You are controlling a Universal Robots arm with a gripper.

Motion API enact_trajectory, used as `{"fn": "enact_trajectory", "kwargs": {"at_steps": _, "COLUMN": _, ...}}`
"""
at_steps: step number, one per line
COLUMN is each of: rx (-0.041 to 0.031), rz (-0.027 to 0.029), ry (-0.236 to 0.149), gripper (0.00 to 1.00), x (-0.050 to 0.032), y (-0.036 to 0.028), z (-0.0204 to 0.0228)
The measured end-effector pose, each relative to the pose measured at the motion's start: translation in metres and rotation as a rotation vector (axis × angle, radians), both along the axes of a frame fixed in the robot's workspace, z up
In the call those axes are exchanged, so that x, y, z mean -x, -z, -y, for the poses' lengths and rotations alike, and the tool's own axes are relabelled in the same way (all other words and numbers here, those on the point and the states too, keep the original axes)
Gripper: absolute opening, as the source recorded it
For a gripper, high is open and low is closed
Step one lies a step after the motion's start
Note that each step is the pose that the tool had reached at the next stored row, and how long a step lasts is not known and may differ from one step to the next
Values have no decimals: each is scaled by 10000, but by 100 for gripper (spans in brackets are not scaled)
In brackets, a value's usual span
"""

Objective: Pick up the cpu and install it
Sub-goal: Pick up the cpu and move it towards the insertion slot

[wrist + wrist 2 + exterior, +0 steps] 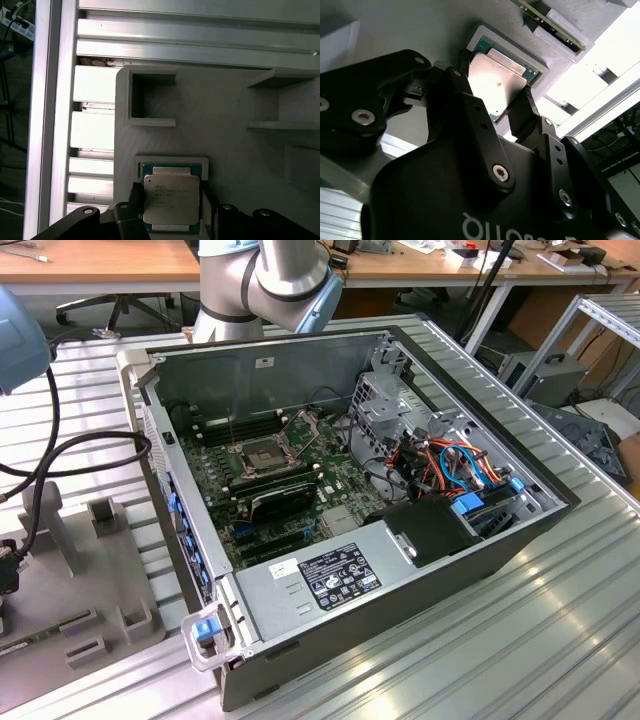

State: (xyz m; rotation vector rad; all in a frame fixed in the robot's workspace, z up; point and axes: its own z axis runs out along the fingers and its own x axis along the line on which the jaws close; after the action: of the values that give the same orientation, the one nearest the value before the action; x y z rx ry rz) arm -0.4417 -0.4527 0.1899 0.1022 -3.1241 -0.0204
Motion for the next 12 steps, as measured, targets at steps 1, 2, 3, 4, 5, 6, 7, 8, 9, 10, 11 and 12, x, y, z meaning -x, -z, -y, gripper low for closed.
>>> {"fn": "enact_trajectory", "kwargs": {"at_steps": 1, "rx": 1, "rz": -2, "ry": 0, "gripper": 55, "x": 0, "y": -7, "z": 0}}
{"fn": "enact_trajectory", "kwargs": {"at_steps": 2, "rx": 0, "rz": -1, "ry": 0, "gripper": 55, "x": 0, "y": -19, "z": 0}}
{"fn": "enact_trajectory", "kwargs": {"at_steps": 3, "rx": -1, "rz": 0, "ry": 0, "gripper": 55, "x": 0, "y": -24, "z": 0}}
{"fn": "enact_trajectory", "kwargs": {"at_steps": 4, "rx": -2, "rz": -2, "ry": 0, "gripper": 55, "x": 0, "y": -36, "z": 0}}
{"fn": "enact_trajectory", "kwargs": {"at_steps": 5, "rx": -2, "rz": -2, "ry": 0, "gripper": 55, "x": 0, "y": -44, "z": 0}}
{"fn": "enact_trajectory", "kwargs": {"at_steps": 6, "rx": -3, "rz": -2, "ry": 0, "gripper": 55, "x": 0, "y": -55, "z": 0}}
{"fn": "enact_trajectory", "kwargs": {"at_steps": 7, "rx": -4, "rz": -1, "ry": 0, "gripper": 55, "x": 0, "y": -65, "z": 0}}
{"fn": "enact_trajectory", "kwargs": {"at_steps": 8, "rx": -5, "rz": -1, "ry": 0, "gripper": 55, "x": 0, "y": -73, "z": 0}}
{"fn": "enact_trajectory", "kwargs": {"at_steps": 9, "rx": -10, "rz": 2, "ry": 0, "gripper": 55, "x": 0, "y": -79, "z": 0}}
{"fn": "enact_trajectory", "kwargs": {"at_steps": 10, "rx": -11, "rz": 2, "ry": 0, "gripper": 55, "x": 0, "y": -82, "z": 0}}
{"fn": "enact_trajectory", "kwargs": {"at_steps": 11, "rx": -10, "rz": 0, "ry": 0, "gripper": 55, "x": 0, "y": -85, "z": 0}}
{"fn": "enact_trajectory", "kwargs": {"at_steps": 12, "rx": -11, "rz": -2, "ry": 0, "gripper": 55, "x": 0, "y": -92, "z": 0}}
